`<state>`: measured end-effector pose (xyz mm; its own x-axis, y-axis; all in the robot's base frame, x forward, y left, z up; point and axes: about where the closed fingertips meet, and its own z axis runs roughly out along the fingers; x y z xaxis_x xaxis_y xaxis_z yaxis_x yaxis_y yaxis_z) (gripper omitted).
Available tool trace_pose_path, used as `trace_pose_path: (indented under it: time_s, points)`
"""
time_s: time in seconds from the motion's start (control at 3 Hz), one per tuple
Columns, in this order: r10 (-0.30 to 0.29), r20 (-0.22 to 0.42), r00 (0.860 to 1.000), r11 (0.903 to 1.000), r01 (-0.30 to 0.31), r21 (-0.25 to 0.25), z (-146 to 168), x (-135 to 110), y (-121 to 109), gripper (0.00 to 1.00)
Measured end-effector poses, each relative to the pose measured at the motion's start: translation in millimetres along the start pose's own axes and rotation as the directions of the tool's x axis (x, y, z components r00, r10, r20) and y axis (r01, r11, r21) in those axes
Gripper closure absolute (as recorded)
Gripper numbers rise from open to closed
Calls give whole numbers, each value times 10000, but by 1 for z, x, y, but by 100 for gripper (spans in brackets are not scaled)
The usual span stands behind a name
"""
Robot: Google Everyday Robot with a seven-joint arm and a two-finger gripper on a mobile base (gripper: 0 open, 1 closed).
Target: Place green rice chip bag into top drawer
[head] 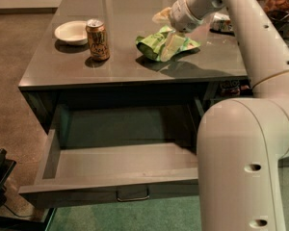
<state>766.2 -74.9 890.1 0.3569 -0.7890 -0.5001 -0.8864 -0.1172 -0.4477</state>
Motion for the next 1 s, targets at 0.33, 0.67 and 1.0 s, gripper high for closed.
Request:
trace_pose_path:
  time_s: [0.33, 0.67, 1.0]
  points:
    - [0, 1, 10000, 10000, 0, -1, 0, 0, 0, 43]
    - [0, 1, 10000, 10000, 0, -1, 0, 0, 0, 66]
    - [0, 1, 10000, 10000, 0, -1, 0, 0, 0, 89]
